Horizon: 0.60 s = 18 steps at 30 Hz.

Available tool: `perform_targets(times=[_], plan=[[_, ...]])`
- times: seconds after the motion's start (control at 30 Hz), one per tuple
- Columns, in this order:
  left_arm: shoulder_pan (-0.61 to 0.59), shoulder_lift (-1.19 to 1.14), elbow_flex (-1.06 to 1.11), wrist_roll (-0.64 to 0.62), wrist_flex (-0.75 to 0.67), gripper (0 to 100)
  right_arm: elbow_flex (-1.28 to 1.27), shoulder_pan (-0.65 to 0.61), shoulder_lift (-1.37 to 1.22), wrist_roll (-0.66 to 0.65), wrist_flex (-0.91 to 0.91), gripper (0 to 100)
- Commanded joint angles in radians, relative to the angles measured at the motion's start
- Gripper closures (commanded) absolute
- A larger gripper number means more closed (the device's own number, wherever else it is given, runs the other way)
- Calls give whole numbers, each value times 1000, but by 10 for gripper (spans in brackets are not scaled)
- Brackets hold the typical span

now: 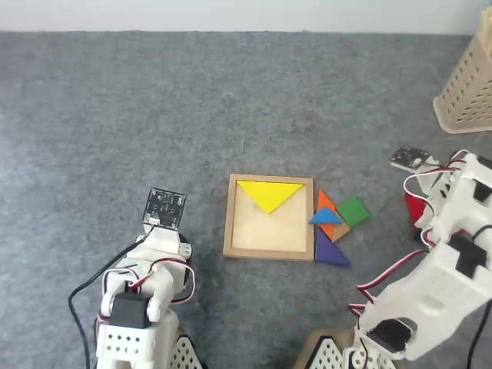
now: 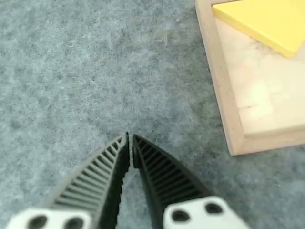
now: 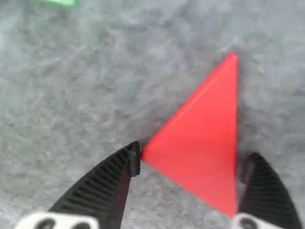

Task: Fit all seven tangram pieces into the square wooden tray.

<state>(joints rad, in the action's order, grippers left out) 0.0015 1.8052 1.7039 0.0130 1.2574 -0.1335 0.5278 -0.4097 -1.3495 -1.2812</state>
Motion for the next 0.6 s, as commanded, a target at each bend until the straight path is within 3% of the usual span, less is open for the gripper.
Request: perform_targets(times=[0.0,0.23,0.57], plan=[[-6,21,-19,-8,6,988,40,13,-41,29,-5,799],[-6,21,-19,-8,6,988,37,12,-38,192,-39,933],[-6,21,-19,-8,6,988,78,16,25,451,-48,944]])
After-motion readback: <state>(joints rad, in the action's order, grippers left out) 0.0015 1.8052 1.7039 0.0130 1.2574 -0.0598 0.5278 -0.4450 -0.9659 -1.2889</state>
